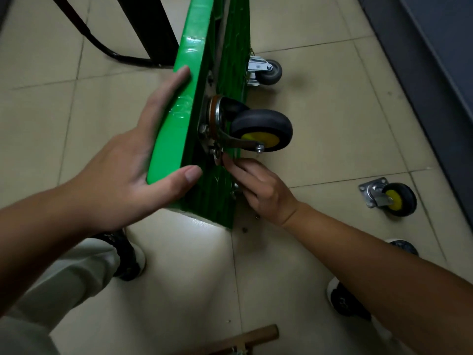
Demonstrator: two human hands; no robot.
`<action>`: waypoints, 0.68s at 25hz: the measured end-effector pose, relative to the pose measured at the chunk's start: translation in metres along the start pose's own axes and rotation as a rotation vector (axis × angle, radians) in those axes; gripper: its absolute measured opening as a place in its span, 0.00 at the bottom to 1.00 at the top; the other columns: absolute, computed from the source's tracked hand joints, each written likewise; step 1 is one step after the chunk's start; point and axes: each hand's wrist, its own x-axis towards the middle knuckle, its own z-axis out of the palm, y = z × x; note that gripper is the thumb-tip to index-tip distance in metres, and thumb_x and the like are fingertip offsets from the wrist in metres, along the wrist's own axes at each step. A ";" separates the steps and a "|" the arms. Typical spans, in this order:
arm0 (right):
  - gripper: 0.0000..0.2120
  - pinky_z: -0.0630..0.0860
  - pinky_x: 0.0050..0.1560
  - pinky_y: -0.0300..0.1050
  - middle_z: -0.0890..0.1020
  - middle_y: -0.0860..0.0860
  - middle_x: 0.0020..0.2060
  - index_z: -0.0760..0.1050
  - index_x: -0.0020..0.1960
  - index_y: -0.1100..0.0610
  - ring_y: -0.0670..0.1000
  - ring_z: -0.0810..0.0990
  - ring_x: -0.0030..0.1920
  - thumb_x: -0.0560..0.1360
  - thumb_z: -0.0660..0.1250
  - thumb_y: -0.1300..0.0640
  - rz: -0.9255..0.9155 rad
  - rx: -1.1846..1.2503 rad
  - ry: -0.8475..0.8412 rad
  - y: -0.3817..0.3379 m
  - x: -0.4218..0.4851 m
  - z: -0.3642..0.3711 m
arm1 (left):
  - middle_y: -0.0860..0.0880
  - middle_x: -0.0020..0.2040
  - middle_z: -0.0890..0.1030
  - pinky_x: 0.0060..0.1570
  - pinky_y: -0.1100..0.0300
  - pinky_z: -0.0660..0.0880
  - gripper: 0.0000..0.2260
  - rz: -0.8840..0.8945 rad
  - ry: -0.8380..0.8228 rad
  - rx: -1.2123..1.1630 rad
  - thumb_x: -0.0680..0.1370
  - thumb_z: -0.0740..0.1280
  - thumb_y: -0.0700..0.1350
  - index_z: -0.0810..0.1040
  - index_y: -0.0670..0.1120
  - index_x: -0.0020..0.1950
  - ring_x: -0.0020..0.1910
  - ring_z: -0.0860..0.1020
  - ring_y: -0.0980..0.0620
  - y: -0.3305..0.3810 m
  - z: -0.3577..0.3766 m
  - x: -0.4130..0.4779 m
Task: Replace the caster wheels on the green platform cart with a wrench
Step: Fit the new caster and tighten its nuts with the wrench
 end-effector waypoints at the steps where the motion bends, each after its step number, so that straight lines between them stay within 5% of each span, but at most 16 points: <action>1: 0.25 0.79 0.55 0.54 0.80 0.64 0.55 0.65 0.73 0.68 0.64 0.81 0.52 0.77 0.63 0.74 0.035 0.044 -0.007 -0.007 -0.002 0.001 | 0.78 0.65 0.63 0.49 0.60 0.77 0.42 -0.004 -0.004 -0.002 0.73 0.61 0.68 0.45 0.61 0.82 0.49 0.80 0.53 0.001 -0.001 0.000; 4: 0.25 0.77 0.55 0.50 0.79 0.63 0.51 0.64 0.74 0.70 0.61 0.79 0.49 0.79 0.64 0.73 0.167 0.215 -0.003 -0.036 -0.005 0.002 | 0.67 0.61 0.71 0.40 0.66 0.76 0.42 -0.020 -0.003 -0.032 0.72 0.61 0.67 0.45 0.62 0.81 0.43 0.79 0.59 0.000 -0.001 -0.001; 6: 0.26 0.77 0.61 0.48 0.80 0.61 0.57 0.63 0.76 0.67 0.63 0.80 0.55 0.80 0.64 0.71 0.289 0.364 -0.005 -0.056 -0.005 -0.004 | 0.64 0.60 0.72 0.40 0.57 0.80 0.41 -0.031 -0.002 -0.053 0.72 0.62 0.67 0.45 0.65 0.81 0.41 0.80 0.58 0.001 0.000 -0.002; 8: 0.26 0.75 0.63 0.42 0.81 0.49 0.62 0.63 0.78 0.60 0.60 0.81 0.60 0.81 0.63 0.68 0.493 0.572 -0.004 -0.084 0.000 -0.013 | 0.60 0.61 0.74 0.42 0.49 0.81 0.41 -0.036 -0.001 -0.062 0.72 0.62 0.68 0.44 0.67 0.80 0.41 0.80 0.57 0.003 0.001 -0.003; 10: 0.24 0.80 0.52 0.40 0.84 0.41 0.53 0.66 0.76 0.55 0.49 0.85 0.52 0.82 0.63 0.66 0.714 0.758 0.019 -0.112 0.012 -0.024 | 0.53 0.64 0.76 0.44 0.46 0.81 0.41 -0.040 -0.008 -0.064 0.71 0.62 0.68 0.43 0.69 0.79 0.44 0.81 0.52 0.005 0.001 -0.003; 12: 0.20 0.80 0.38 0.41 0.85 0.46 0.38 0.72 0.73 0.55 0.48 0.85 0.36 0.82 0.63 0.65 0.873 0.871 0.059 -0.132 0.030 -0.039 | 0.47 0.62 0.78 0.43 0.47 0.80 0.42 -0.052 -0.021 -0.036 0.70 0.61 0.69 0.42 0.69 0.79 0.41 0.81 0.49 0.006 0.000 -0.001; 17: 0.10 0.77 0.27 0.42 0.80 0.53 0.29 0.80 0.61 0.57 0.50 0.77 0.26 0.81 0.65 0.62 1.134 0.959 0.143 -0.141 0.062 -0.063 | 0.56 0.49 0.78 0.37 0.57 0.74 0.44 -0.070 -0.051 0.003 0.69 0.59 0.72 0.39 0.69 0.78 0.36 0.79 0.55 0.005 -0.004 0.002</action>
